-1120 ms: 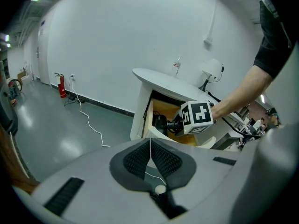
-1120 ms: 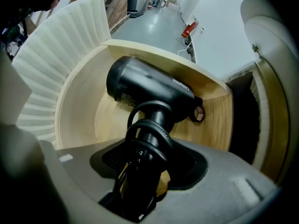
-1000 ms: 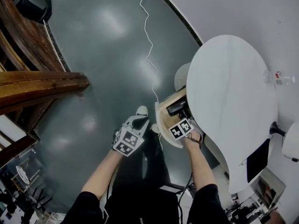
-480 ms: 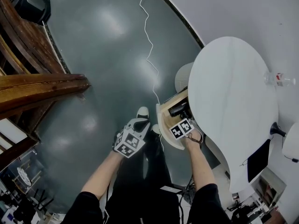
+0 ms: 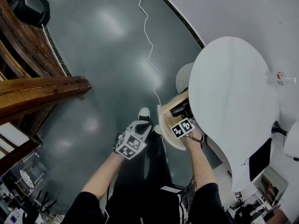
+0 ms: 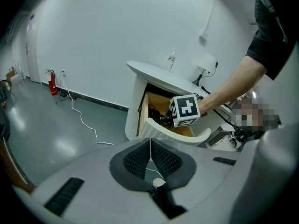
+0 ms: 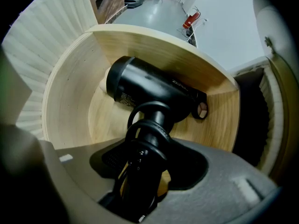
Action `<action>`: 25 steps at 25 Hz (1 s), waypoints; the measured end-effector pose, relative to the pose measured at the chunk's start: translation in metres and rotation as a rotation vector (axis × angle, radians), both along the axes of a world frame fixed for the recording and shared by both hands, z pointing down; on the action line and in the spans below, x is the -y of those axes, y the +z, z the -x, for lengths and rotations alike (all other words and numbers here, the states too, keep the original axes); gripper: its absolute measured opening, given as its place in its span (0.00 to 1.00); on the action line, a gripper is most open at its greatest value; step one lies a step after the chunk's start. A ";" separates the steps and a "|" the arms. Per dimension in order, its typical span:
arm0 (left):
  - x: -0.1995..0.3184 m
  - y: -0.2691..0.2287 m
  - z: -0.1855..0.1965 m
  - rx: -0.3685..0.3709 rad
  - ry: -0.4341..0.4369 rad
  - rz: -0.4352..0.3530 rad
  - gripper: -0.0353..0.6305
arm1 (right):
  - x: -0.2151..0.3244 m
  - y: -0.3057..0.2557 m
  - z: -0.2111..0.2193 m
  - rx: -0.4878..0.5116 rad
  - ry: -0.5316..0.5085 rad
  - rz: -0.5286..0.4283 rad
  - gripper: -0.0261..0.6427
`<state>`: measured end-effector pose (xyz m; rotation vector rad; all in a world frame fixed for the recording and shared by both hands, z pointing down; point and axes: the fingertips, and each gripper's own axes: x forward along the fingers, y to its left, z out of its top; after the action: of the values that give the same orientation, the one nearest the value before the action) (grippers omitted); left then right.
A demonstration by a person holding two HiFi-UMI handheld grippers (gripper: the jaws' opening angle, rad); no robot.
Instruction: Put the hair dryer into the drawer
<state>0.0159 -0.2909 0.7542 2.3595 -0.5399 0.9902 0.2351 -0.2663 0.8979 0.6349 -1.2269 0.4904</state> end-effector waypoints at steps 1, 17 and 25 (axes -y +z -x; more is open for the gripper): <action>0.001 0.000 0.001 0.001 0.002 0.000 0.08 | 0.000 0.000 0.000 -0.001 0.001 -0.001 0.39; 0.022 -0.022 -0.006 -0.014 0.085 -0.026 0.08 | -0.001 -0.047 0.014 0.005 -0.004 -0.185 0.40; 0.034 -0.041 -0.025 -0.043 0.104 -0.069 0.08 | -0.015 -0.075 0.022 0.067 -0.016 -0.226 0.18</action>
<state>0.0408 -0.3250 0.7128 2.4856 -0.4460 0.9782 0.2135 -0.2510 0.8228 0.8047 -1.3614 0.3639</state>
